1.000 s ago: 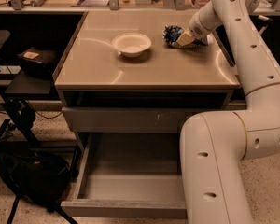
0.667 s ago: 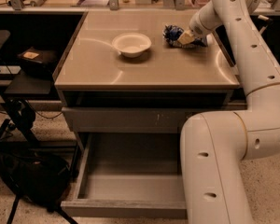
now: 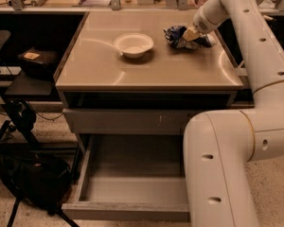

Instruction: Place blue chip bag into middle drawer

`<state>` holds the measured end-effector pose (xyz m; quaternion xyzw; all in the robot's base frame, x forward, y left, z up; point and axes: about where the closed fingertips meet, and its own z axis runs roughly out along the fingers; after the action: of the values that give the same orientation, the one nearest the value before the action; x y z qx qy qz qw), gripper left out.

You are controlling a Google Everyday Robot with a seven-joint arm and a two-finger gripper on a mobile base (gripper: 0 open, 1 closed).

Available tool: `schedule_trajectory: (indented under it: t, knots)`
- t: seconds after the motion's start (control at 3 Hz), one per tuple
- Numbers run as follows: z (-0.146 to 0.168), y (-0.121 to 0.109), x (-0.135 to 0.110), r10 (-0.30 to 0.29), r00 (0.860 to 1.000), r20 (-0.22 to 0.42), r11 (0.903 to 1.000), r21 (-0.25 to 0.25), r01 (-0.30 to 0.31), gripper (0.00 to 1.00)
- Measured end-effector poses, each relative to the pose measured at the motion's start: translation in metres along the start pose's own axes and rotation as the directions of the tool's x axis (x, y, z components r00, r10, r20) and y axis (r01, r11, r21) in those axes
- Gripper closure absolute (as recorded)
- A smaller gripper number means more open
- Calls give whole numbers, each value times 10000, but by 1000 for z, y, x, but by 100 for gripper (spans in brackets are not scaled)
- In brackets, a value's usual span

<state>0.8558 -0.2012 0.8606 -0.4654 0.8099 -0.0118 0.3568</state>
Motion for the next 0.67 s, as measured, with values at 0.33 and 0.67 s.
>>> schedule_trajectory:
  t: [0.33,0.67]
  knots:
    - [-53,11,-24,-3,10000,-75,9997,-253,1,100]
    - [-91,31,-25,585,9969,-527,9960,-651,-619,100]
